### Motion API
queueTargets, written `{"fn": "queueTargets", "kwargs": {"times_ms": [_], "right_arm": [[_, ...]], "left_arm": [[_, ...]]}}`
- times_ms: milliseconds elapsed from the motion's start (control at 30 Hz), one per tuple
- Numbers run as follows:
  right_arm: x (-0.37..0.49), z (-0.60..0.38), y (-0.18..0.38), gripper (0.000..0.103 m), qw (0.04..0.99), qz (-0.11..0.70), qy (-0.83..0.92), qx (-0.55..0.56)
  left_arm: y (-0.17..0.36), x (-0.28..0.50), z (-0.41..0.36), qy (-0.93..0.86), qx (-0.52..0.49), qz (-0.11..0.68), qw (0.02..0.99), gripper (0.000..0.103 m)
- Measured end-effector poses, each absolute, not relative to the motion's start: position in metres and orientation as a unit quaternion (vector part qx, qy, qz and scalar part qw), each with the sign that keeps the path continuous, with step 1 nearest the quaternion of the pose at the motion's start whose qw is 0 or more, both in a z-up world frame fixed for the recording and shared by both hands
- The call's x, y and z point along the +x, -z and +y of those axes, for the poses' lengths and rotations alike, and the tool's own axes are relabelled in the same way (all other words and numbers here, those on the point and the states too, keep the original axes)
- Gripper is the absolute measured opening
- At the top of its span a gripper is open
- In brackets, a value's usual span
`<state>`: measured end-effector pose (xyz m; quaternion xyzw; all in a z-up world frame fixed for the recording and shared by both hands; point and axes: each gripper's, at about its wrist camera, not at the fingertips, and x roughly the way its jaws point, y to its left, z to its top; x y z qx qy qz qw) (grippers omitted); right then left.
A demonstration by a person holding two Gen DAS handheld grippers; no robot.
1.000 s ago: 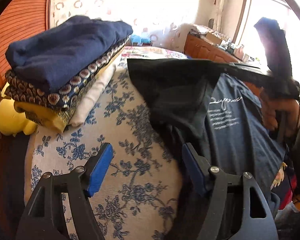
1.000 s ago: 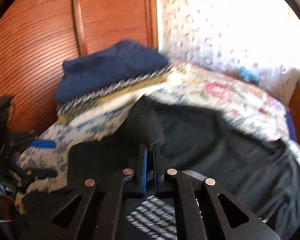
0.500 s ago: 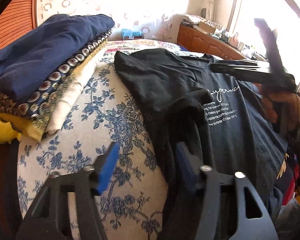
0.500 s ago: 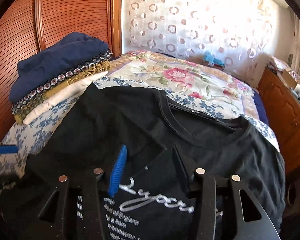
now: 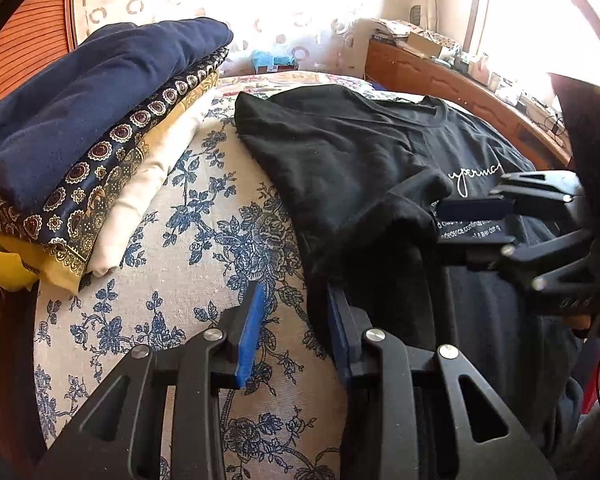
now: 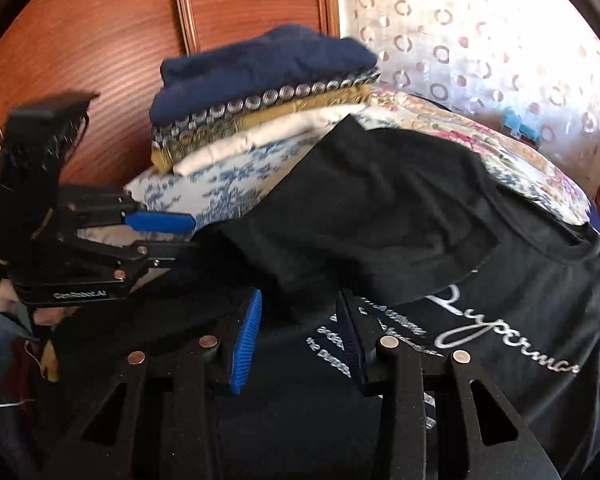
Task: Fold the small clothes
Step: 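Lower the folded side flat and open the left gripper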
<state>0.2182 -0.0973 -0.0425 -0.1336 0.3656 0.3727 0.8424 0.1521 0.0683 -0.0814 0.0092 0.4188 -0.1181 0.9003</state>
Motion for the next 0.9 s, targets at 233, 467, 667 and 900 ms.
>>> {"fn": "queueTargets", "kwargs": {"times_ms": [233,467,667,900], "right_arm": [[0.224,-0.084,0.039,0.007,0.843,0.36,-0.365,-0.163],[0.198,-0.094,0.014,0.005,0.838,0.336,-0.396,-0.17],[0.18,-0.104,0.014,0.005,0.827,0.347,-0.397,-0.196],[0.182,-0.114,0.015,0.01,0.836,0.356,-0.378,-0.178]], "left_arm": [[0.072,0.148,0.063,0.114,0.011,0.394,0.912,0.005],[0.035,0.129,0.074,0.095,0.012,0.346,0.933,0.005],[0.028,0.111,0.083,0.088,0.011,0.343,0.935,0.005],[0.036,0.113,0.084,0.095,0.004,0.358,0.929,0.012]]}}
